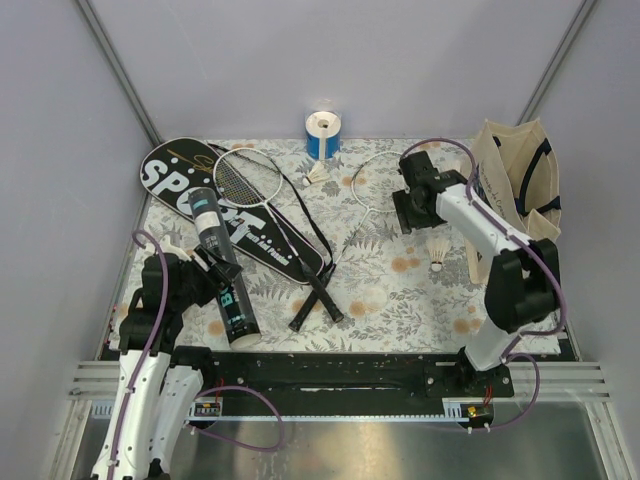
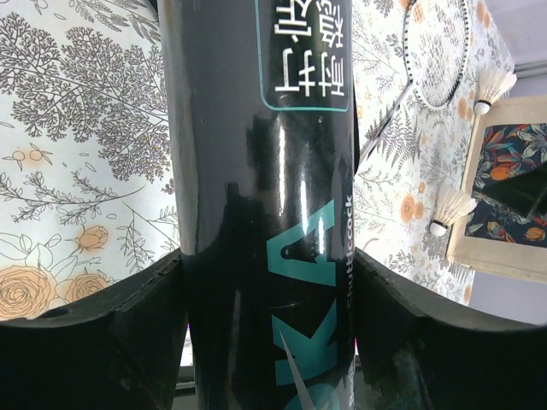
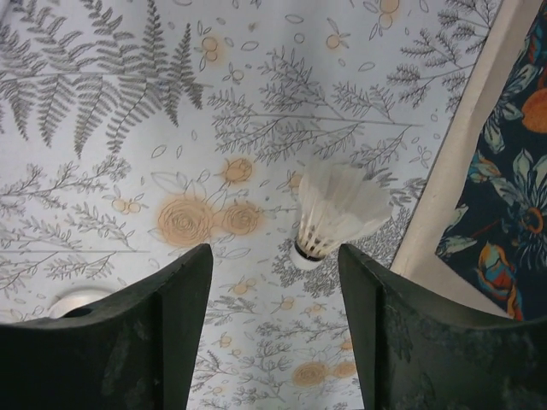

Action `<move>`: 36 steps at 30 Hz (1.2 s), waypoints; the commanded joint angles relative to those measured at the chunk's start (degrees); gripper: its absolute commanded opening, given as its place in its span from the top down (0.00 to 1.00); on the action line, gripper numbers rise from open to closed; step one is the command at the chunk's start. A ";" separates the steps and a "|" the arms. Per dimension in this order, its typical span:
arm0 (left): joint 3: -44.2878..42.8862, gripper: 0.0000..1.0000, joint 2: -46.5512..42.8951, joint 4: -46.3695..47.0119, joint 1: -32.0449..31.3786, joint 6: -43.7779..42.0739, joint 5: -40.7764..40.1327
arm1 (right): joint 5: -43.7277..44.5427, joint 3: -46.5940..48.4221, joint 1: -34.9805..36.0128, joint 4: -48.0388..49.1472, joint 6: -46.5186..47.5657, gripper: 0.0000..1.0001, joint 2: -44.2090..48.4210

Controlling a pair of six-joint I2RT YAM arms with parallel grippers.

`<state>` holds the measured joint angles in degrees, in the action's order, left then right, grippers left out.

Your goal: Pack up the badminton gear

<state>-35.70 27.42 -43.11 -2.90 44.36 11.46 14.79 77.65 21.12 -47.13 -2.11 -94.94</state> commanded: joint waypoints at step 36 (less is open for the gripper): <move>-1.91 0.69 2.90 3.12 0.26 -3.66 1.55 | -16.37 16.75 -12.07 -18.25 12.22 0.73 -18.71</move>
<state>-35.62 30.76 -43.18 -2.90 41.41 14.44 0.21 95.48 9.32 -63.46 9.85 -118.50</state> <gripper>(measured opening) 0.703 0.340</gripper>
